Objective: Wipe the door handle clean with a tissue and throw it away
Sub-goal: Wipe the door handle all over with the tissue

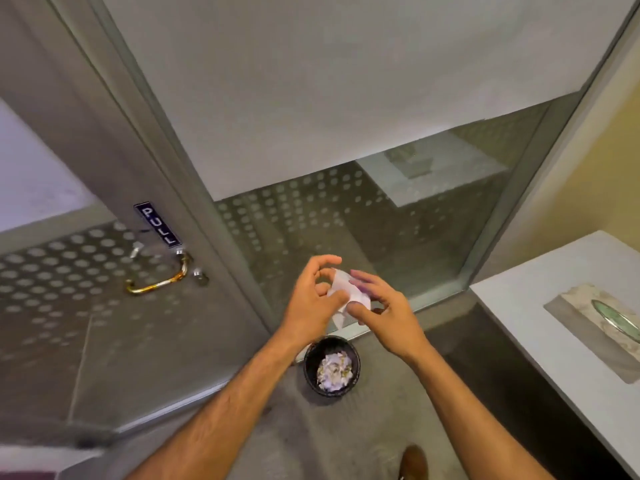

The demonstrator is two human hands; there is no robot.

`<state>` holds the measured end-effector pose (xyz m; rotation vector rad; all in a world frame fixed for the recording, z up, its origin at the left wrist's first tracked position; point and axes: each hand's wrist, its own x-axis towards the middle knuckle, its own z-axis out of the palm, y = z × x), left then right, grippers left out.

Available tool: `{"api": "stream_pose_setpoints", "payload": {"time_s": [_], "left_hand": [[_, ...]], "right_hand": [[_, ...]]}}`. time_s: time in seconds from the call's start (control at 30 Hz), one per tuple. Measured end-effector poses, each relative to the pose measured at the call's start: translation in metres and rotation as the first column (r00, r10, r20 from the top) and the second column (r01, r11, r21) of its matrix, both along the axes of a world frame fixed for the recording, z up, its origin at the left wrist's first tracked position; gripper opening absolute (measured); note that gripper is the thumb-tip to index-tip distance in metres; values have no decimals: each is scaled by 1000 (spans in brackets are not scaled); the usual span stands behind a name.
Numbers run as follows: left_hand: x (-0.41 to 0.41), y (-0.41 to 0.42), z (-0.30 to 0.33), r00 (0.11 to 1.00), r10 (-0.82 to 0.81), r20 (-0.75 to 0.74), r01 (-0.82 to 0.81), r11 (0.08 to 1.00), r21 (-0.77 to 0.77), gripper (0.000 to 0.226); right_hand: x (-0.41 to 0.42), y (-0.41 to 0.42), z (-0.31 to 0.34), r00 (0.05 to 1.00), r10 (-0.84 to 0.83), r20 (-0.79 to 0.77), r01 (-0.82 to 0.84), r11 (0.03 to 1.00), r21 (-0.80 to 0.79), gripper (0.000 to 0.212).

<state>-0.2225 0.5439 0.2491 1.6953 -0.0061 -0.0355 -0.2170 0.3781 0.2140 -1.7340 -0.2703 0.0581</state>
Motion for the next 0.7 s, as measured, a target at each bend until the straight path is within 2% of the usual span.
{"api": "stream_pose_setpoints", "payload": {"time_s": [0.13, 0.23, 0.33, 0.43, 0.53, 0.57, 0.6, 0.67, 0.7], "left_hand": [[-10, 57, 9, 996, 74, 51, -75, 997, 8, 55], [-9, 97, 11, 991, 100, 90, -101, 995, 7, 45], [-4, 140, 15, 985, 136, 108, -141, 989, 38, 48], [4, 187, 22, 979, 153, 136, -175, 971, 161, 57], [14, 236, 41, 968, 131, 212, -202, 912, 357, 56], [18, 254, 50, 965, 88, 247, -199, 859, 472, 54], [23, 273, 60, 958, 23, 286, -201, 764, 613, 53], [36, 312, 83, 912, -161, 377, -262, 477, 839, 57], [42, 327, 93, 879, -261, 400, -309, 329, 892, 59]], "right_hand": [[-7, 66, -4, 999, 51, 9, -52, 999, 16, 15], [0, 110, -2, 999, 12, -51, -3, 987, 162, 14], [16, 154, 6, 991, 20, -131, 23, 950, 313, 26], [33, 202, 12, 980, 98, -176, -18, 913, 407, 33], [47, 248, 17, 959, 66, -276, 81, 868, 490, 32], [52, 261, 19, 955, 45, -293, 110, 864, 491, 32], [56, 273, 23, 955, 25, -296, 123, 872, 474, 31], [63, 297, 28, 956, -16, -292, 147, 889, 433, 27], [66, 306, 28, 955, -39, -295, 165, 894, 417, 27]]}}
